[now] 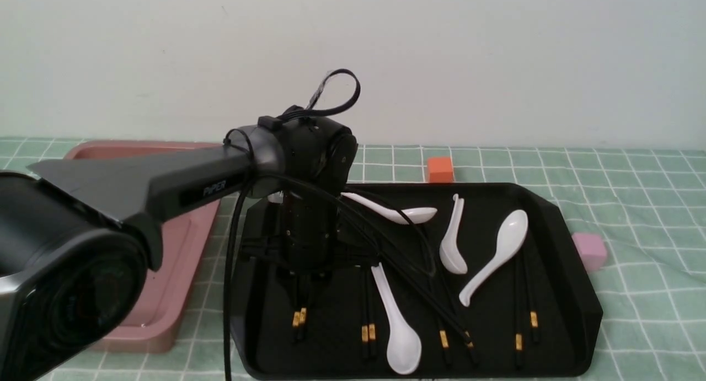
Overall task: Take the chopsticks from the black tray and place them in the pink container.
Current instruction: 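Reach over to the black tray and grasp a pair of chopsticks with the left gripper, then place the chopsticks into the pink bin with the left gripper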
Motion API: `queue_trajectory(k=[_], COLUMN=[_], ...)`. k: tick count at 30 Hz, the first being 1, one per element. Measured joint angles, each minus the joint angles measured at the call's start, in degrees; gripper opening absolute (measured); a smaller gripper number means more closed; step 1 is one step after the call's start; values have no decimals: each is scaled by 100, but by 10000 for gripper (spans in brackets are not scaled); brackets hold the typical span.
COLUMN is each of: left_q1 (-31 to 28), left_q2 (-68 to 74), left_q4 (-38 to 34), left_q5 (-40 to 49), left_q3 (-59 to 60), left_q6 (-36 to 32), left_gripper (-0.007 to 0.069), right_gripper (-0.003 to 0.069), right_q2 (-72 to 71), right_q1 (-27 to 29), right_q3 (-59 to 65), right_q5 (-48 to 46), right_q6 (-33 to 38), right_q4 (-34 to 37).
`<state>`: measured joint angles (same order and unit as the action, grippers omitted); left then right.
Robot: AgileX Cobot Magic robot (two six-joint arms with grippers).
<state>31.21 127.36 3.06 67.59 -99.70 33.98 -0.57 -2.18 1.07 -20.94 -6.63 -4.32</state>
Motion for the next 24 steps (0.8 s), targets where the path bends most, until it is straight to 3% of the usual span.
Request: queue_trajectory(k=[7, 13, 18, 24], left_q1=[-150, -1548, -2708, -3259], left_q2=[-1167, -2356, -2624, -2572], left_q4=[-413, -600, -508, -225], left_q5=[156, 242, 224, -923], left_q3=[98, 202, 1043, 2244], left_q6=[-30, -564, -972, -1072], left_gripper=[117, 117, 117, 117], right_gripper=[240, 240, 240, 240], right_q2=[0, 0, 0, 0], right_q1=[0, 0, 0, 0], right_q3=[0, 0, 0, 0], right_q5=[0, 0, 0, 0], right_q6=[0, 0, 0, 0], right_q4=[0, 0, 0, 0])
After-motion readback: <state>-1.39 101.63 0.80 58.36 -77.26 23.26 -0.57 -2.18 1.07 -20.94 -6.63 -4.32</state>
